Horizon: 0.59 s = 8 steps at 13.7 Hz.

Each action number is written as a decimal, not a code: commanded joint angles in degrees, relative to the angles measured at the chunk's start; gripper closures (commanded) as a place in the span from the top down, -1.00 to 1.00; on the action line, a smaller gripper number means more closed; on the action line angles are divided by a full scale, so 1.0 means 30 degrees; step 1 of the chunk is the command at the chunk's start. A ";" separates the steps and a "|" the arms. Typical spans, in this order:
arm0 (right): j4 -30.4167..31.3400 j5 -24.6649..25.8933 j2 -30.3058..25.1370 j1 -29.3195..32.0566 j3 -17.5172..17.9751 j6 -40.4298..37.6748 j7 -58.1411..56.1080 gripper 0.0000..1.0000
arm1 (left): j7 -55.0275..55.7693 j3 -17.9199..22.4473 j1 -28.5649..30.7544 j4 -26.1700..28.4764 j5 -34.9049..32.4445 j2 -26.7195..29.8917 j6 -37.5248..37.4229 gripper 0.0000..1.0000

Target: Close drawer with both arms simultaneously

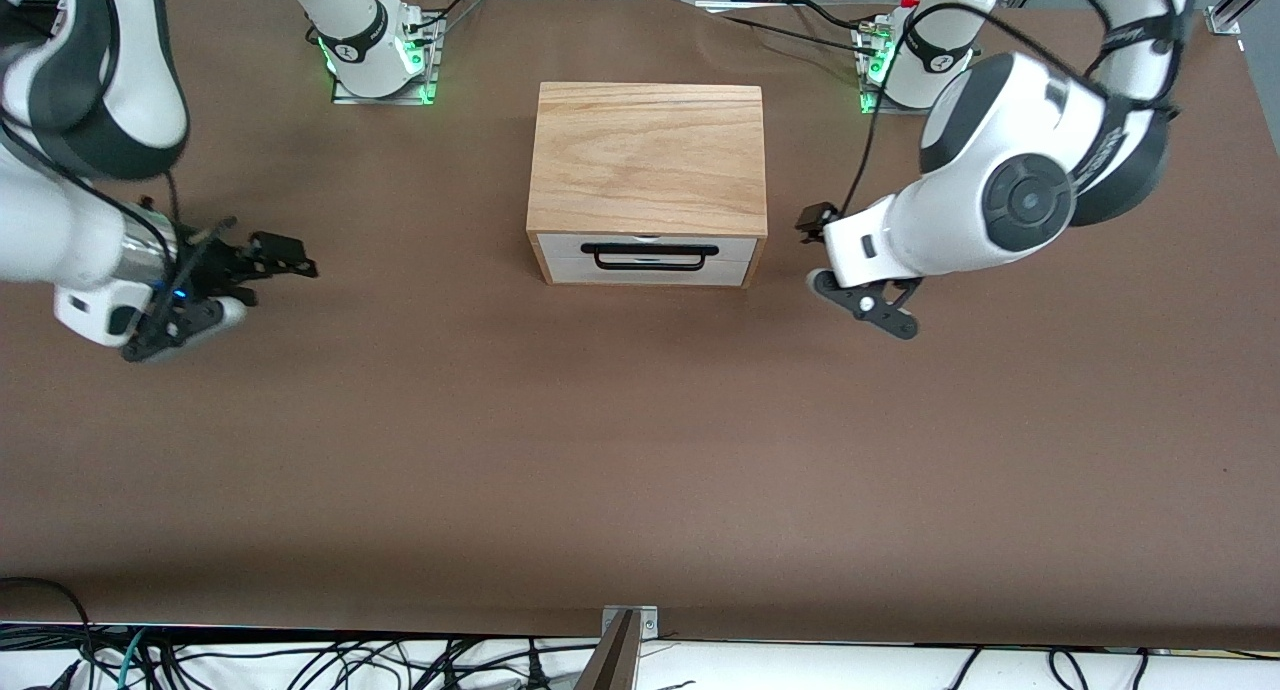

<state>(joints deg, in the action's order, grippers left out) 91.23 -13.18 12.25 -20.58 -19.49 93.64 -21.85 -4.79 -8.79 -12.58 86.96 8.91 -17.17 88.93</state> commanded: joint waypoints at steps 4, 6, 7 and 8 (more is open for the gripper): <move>-0.1347 0.2841 -0.0656 -0.0085 -0.0007 -0.0043 0.0254 1.00 | 0.2089 0.0378 0.1406 -0.1213 -0.0920 0.1238 -0.1635 1.00; -0.1466 0.2548 -0.0684 -0.0143 0.0021 -0.0275 0.0514 1.00 | 0.2123 0.0874 0.1848 -0.0951 -0.0921 0.1913 -0.1635 1.00; -0.1553 0.2605 -0.0684 -0.0230 0.0050 -0.0741 0.0921 1.00 | 0.2065 0.1835 0.1733 -0.0979 -0.0921 0.2060 -0.1635 1.00; -0.1844 0.2808 -0.0684 -0.0260 0.0109 -0.0804 0.1766 1.00 | 0.2036 0.2541 0.1529 -0.0980 -0.1153 0.2119 -0.1606 1.00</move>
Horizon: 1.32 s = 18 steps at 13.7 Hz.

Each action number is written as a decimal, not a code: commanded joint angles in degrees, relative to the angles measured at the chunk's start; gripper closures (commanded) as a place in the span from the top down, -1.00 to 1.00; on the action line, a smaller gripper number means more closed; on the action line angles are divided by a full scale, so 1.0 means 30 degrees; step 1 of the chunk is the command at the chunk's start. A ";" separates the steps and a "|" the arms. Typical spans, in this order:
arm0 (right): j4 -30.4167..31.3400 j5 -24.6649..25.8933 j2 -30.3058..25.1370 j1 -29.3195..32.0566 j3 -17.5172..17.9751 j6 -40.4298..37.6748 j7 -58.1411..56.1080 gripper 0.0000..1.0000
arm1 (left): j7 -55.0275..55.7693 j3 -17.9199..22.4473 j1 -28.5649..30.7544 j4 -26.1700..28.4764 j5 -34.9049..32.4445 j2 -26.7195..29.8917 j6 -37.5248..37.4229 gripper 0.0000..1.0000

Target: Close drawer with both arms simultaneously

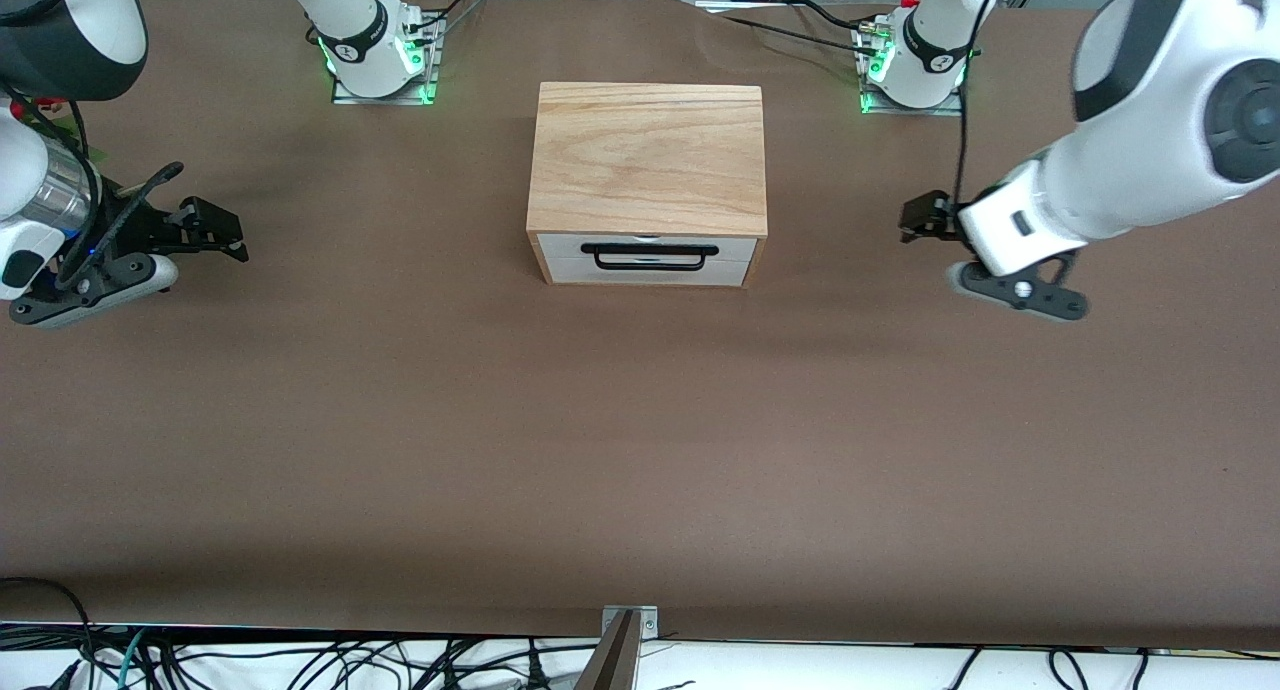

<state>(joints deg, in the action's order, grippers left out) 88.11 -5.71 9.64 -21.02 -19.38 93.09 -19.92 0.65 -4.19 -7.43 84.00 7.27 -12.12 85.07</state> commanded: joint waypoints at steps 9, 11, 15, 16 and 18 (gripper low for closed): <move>-0.0980 0.0790 0.0128 -0.0259 0.0159 -0.0708 0.2185 1.00 | 0.2009 0.2129 -0.0219 0.0362 -0.1660 0.1815 0.1091 1.00; -0.0980 0.0849 0.0128 -0.0288 0.0189 -0.0708 0.2362 1.00 | 0.2068 0.2129 -0.0160 0.0098 -0.1660 0.1786 0.0472 1.00; -0.0980 0.0820 0.0098 -0.0259 0.0160 -0.0708 0.2332 1.00 | 0.2127 0.2070 -0.0218 -0.0255 -0.1572 0.1872 0.0529 1.00; -0.0980 0.0819 0.0098 -0.0259 0.0160 -0.0708 0.2332 1.00 | 0.2127 0.2099 -0.0218 -0.0081 -0.1602 0.2135 0.0529 1.00; -0.0980 0.0819 0.0098 -0.0259 0.0189 -0.0708 0.2361 1.00 | 0.2098 0.2128 -0.0189 -0.0050 -0.1631 0.2196 0.0471 1.00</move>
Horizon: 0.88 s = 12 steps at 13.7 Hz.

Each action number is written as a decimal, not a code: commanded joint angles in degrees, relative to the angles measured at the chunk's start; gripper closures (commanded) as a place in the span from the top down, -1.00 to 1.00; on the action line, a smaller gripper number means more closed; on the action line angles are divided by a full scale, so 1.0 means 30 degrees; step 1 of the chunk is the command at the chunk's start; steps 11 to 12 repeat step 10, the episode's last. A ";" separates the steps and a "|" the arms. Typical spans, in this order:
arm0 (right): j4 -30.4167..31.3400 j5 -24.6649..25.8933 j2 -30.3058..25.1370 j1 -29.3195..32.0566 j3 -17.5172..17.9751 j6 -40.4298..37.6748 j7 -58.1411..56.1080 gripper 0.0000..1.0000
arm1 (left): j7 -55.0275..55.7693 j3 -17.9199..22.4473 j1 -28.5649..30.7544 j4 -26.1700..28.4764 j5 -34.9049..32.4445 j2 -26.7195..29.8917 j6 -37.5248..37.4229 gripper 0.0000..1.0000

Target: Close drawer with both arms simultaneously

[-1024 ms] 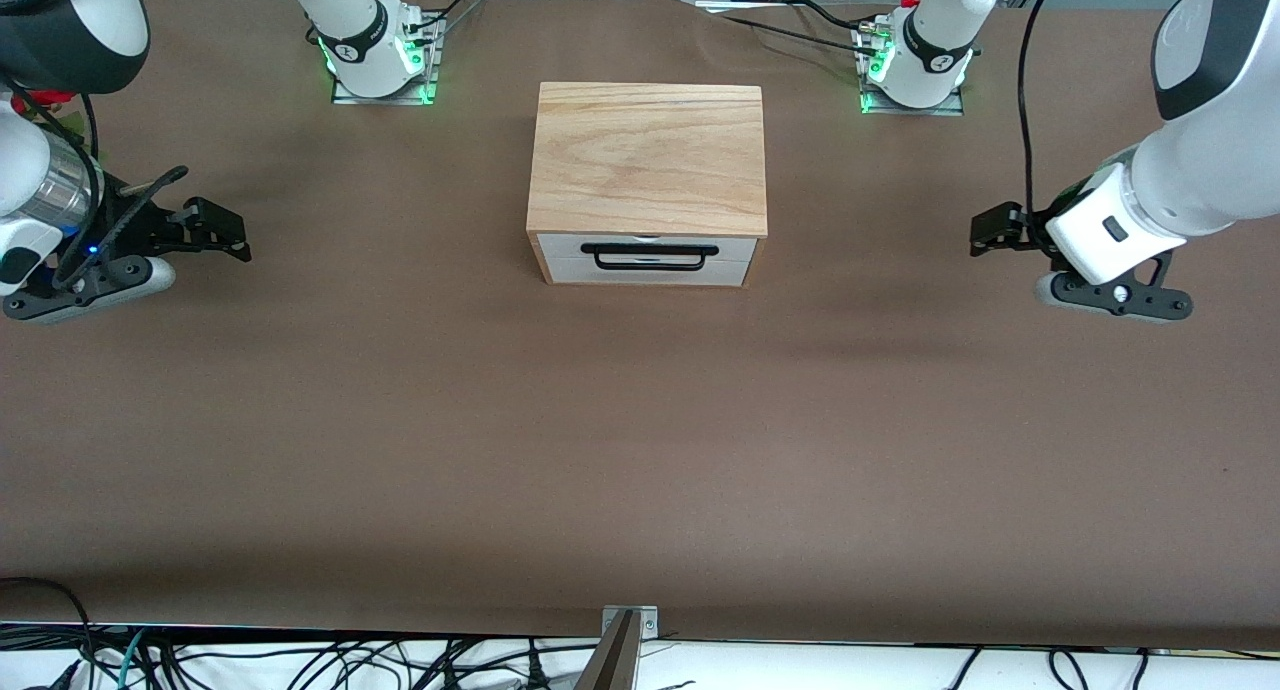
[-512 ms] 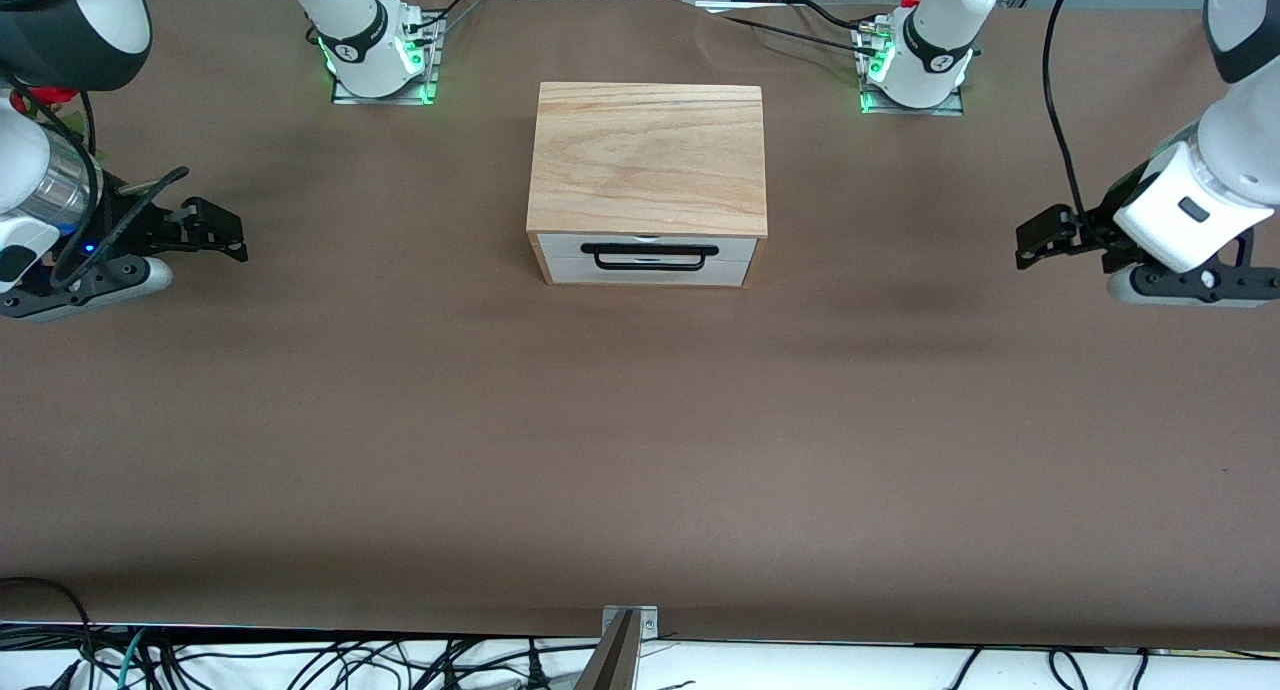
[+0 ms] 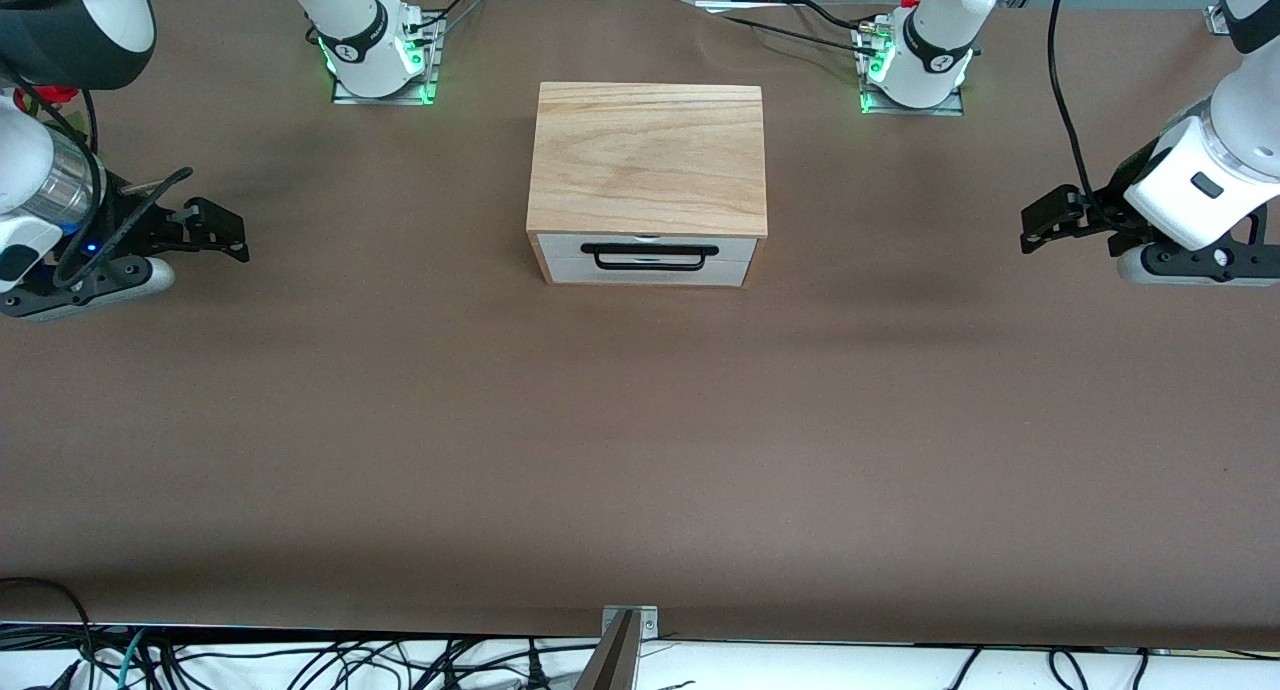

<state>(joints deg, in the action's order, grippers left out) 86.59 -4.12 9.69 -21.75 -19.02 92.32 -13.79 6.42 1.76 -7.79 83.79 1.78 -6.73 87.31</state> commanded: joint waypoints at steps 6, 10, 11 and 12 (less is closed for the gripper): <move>-0.0473 0.0291 0.0022 -0.0017 0.0042 -0.0451 0.0320 1.00 | 0.0203 0.0029 0.0048 -0.0097 0.0198 0.0369 -0.0538 1.00; -0.0473 0.0291 -0.0007 -0.0017 0.0042 -0.0480 0.0349 1.00 | 0.0174 0.0117 0.0136 -0.0126 0.0168 0.0310 -0.0715 1.00; -0.0473 0.0291 -0.0007 -0.0017 0.0042 -0.0480 0.0349 1.00 | 0.0174 0.0117 0.0136 -0.0126 0.0168 0.0310 -0.0715 1.00; -0.0473 0.0291 -0.0007 -0.0017 0.0042 -0.0480 0.0349 1.00 | 0.0174 0.0117 0.0136 -0.0126 0.0168 0.0310 -0.0715 1.00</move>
